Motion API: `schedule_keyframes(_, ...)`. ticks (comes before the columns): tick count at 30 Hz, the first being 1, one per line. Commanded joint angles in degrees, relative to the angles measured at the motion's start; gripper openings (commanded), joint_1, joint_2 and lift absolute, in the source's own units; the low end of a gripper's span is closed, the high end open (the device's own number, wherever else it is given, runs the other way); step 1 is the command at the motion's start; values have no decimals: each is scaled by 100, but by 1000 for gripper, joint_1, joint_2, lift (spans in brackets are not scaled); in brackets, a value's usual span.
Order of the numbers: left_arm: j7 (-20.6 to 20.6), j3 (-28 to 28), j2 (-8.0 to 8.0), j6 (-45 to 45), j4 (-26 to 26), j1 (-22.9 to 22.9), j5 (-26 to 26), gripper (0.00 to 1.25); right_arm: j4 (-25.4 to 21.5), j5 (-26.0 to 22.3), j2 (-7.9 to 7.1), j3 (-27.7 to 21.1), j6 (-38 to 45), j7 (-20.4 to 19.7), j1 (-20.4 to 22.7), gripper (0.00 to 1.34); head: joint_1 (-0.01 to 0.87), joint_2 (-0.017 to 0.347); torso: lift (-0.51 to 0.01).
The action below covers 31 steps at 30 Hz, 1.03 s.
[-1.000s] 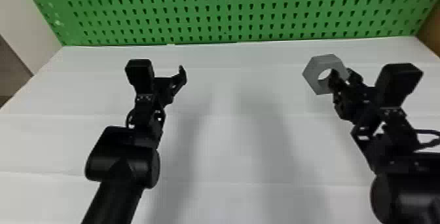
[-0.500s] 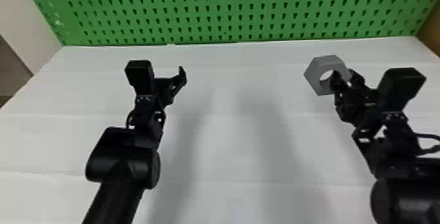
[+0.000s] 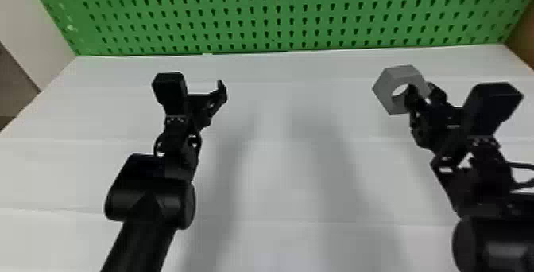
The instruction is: Pick up the hex nut
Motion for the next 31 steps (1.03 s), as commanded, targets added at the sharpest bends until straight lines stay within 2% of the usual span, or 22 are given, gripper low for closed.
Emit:
schedule_keyframes(1, 0, 8, -2, -22, 0, 8, 0, 1160, 1, 0, -4, 0, -8, 0, 5, 390, 785, 160, -76)
schedule_keyframes(31, 0, 8, -2, -49, 0, 43, 27, 1160, 18, 35, -13, 35, -52, 0, 23, 390, 785, 160, -76)
